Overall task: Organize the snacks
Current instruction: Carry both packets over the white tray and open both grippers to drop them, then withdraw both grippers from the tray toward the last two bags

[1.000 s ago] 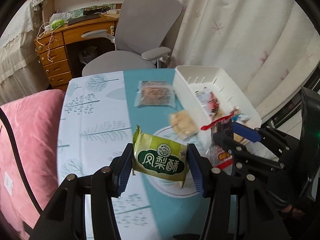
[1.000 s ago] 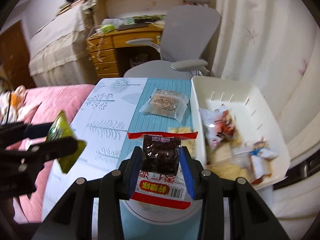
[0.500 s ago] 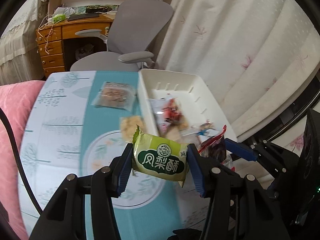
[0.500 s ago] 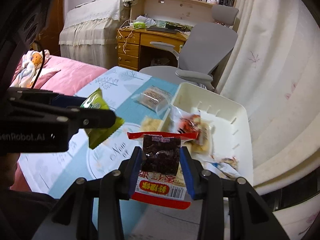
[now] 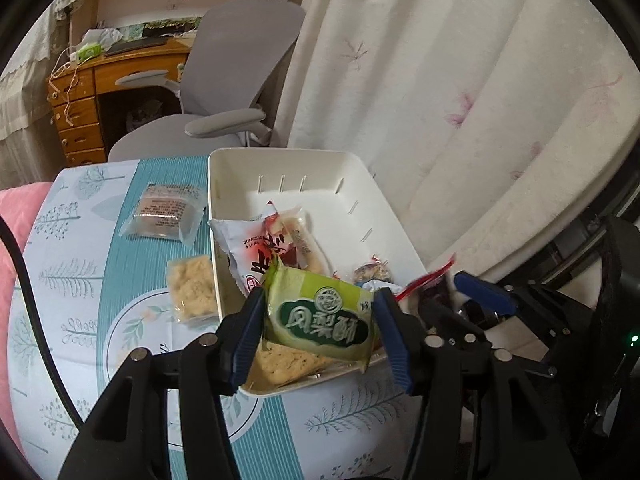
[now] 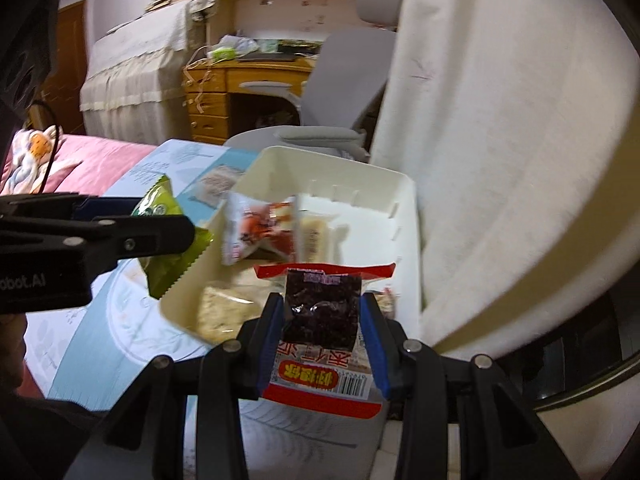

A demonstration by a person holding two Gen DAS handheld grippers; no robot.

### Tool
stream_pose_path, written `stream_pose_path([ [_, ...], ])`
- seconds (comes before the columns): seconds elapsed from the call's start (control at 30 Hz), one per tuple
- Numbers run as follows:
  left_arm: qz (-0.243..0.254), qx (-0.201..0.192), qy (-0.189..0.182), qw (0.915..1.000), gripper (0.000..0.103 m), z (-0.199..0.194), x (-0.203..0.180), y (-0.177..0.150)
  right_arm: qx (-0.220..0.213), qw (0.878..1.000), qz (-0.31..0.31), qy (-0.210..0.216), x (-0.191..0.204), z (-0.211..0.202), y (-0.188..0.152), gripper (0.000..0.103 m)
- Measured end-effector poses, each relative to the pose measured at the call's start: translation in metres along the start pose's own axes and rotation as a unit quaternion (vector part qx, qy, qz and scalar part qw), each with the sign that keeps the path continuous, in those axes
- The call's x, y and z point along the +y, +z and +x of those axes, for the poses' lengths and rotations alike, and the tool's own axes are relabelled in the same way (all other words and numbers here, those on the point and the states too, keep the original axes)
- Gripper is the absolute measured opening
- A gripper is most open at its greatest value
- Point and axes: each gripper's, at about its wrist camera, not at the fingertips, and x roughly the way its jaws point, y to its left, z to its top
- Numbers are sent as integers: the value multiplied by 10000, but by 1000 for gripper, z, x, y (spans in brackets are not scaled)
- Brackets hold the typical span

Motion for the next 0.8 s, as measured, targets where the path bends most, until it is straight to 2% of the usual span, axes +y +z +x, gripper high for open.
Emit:
stream_pose_path([
  [0.03,-22,66,38,10000,72,1,-1,0,-8,10000,46,-39,-4,3,0,44],
  [0.07,-51,171,98,9998,74,5,-1,0,25,9999,82,-101,-7,5,0,48],
  [0.13,-101,267,142,9995,75,8,1,-1,130,9997,131,-135,-13,11,0,62],
  [0.53,-619,506,236,9965,76,-5,42,-14,368,9989,262,119,-1,17,-1,68],
  [0.67,-613,593,301,9959,76,-15,58,-23,664,9957,525,370,7,23,-3,68],
  [0.8,-499,692,343,9958,76,-33,78,-33,1053,9874,1007,625,19,29,-8,68],
])
